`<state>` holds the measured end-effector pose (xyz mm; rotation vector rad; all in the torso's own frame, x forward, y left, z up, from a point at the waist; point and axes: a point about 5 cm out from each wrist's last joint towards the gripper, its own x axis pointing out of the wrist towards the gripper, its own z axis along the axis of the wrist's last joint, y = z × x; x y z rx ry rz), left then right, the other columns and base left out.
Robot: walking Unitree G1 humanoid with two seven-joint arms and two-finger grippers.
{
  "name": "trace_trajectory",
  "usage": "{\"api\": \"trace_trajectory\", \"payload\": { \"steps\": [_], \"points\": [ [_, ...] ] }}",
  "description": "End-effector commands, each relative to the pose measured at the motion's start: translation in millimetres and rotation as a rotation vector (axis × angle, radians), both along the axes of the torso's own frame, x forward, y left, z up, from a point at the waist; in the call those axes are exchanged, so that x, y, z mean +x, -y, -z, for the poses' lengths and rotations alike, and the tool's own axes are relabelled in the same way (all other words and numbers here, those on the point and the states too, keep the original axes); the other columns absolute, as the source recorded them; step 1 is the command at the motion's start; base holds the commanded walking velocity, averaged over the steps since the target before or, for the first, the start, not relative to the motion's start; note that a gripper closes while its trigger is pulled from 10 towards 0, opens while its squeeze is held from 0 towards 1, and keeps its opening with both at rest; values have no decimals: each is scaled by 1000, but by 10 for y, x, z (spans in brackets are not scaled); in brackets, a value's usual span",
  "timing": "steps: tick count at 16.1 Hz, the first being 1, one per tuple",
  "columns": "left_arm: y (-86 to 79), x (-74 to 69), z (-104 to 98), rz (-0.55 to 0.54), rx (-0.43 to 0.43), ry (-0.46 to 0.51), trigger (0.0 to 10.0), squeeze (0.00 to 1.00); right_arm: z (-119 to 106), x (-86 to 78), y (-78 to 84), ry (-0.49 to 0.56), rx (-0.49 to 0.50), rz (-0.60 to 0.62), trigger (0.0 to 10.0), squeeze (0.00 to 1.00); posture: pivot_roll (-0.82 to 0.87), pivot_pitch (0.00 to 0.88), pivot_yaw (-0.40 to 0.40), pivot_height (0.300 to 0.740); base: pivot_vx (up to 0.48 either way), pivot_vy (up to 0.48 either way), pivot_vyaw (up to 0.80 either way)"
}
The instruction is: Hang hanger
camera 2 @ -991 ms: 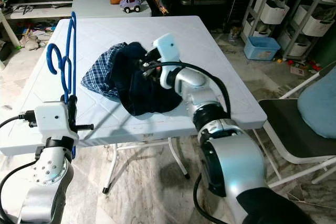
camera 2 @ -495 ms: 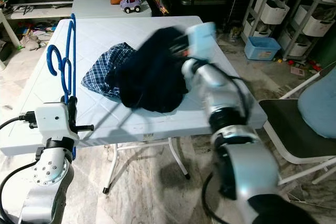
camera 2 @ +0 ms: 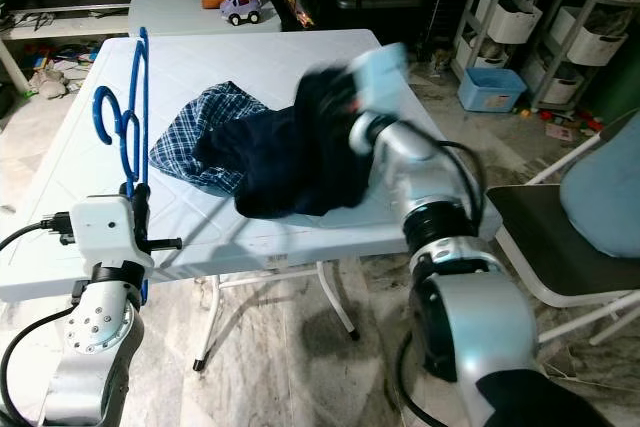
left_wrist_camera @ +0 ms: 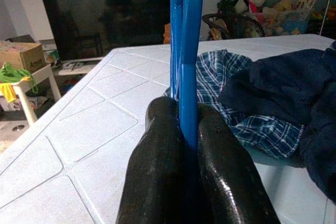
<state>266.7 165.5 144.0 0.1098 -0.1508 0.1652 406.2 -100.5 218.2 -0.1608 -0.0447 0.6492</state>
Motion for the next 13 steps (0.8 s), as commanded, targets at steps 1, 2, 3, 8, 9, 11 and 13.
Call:
{"api": "trace_trajectory", "payload": {
  "steps": [1,2,3,8,9,11,13],
  "points": [
    [1,12,-14,7,2,7,10000,0,64,-29,-4,-20,-64,-49,10000,1000,25,65,-45,740,0,0,0],
    [4,16,-15,8,1,7,10000,0,111,-59,-10,-32,-101,-96,10000,1000,22,65,-48,740,0,0,0],
    [8,19,-14,9,0,6,10000,0,105,-60,7,-26,-109,-96,10000,1000,22,65,-48,740,0,0,0],
    [17,8,-1,9,-2,1,10000,0,-524,63,388,231,204,226,10000,1000,22,65,-49,740,0,0,0],
    [10,15,-4,7,-2,2,10000,0,-606,65,508,251,280,274,10000,1000,21,64,-48,740,0,0,0],
    [10,21,-4,9,-2,3,10000,0,-595,74,554,228,299,291,10000,1000,18,63,-46,740,0,0,0],
    [23,25,0,14,-2,2,10000,0,-386,83,500,141,122,235,10000,1000,18,60,-44,740,0,0,0]
  ]
}}
